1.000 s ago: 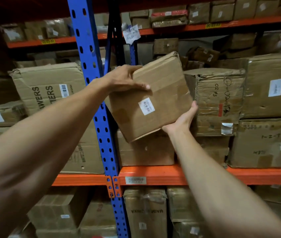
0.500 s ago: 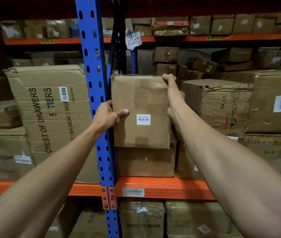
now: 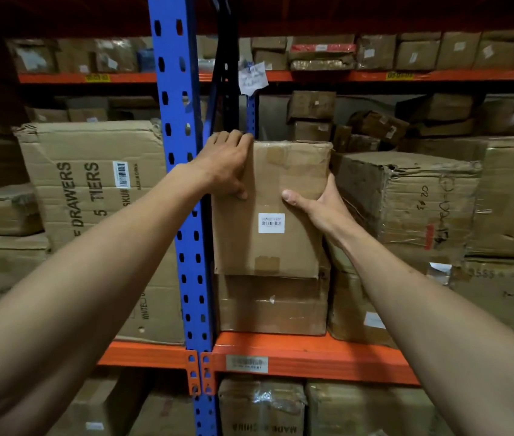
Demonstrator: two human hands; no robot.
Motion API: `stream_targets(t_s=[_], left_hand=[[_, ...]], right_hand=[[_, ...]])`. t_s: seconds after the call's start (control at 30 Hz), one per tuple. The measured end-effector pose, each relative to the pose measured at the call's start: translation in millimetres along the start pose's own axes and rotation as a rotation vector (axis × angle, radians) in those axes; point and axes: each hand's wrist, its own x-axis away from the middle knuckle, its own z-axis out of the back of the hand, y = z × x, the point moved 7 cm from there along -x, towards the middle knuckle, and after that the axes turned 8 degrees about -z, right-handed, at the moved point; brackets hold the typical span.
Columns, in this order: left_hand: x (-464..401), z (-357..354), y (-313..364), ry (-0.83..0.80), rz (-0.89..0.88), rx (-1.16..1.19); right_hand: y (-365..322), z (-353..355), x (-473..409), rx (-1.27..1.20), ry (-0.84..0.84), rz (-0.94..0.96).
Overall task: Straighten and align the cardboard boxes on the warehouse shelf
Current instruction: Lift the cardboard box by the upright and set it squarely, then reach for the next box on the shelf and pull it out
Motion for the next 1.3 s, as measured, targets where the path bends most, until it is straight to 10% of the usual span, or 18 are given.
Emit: stream_targets(t_s=[0.87,1.3], left_hand=[[-12.3,-13.7,-14.0,-0.042,0.054,-0.062],[-58.8,-10.4,118.2,0.062,-0.057,0.213]], right_hand=[[-11.1,-12.4,-8.9,0.074,-0.001,-0.042],[-91.1,164.8,37.6,0.299,0.265,0.159]])
